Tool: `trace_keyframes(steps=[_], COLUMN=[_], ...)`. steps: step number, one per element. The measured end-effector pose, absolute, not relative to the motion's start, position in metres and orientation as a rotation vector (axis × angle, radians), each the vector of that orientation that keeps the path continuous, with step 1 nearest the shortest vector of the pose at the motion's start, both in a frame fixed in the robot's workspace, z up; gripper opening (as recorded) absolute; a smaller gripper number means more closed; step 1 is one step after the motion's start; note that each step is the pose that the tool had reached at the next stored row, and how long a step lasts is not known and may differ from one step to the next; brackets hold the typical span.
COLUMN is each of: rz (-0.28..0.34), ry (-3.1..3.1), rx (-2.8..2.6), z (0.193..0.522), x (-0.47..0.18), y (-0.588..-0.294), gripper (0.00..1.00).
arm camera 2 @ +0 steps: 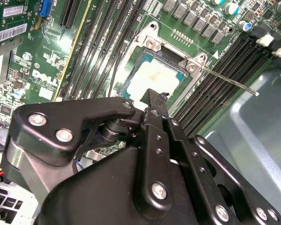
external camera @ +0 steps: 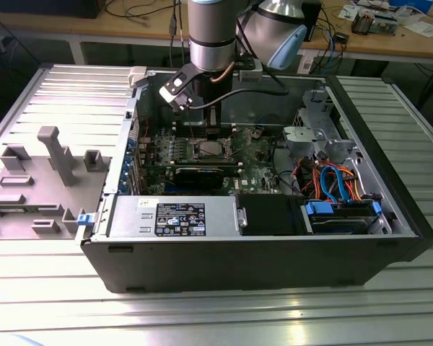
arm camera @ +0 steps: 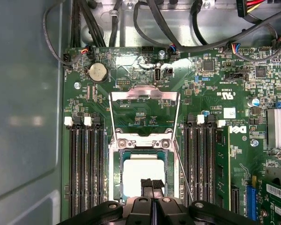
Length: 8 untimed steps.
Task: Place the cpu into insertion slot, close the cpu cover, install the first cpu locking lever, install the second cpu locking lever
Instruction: 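Close the cpu cover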
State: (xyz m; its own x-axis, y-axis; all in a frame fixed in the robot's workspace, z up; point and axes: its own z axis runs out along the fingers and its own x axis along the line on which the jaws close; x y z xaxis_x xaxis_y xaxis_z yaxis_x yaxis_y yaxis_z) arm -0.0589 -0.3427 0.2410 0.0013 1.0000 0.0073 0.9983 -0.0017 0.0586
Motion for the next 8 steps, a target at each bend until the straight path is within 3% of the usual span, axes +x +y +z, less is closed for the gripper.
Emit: trace_keyframes(steps=[4, 8], rz=[0.070, 0.023], ry=[2.194, 2.216], rx=[2.197, 2.220], z=[0.2411, 0.2409], x=[-0.0587, -0.0534], y=[-0.3427, -0.3427], gripper=[0.11, 0.11])
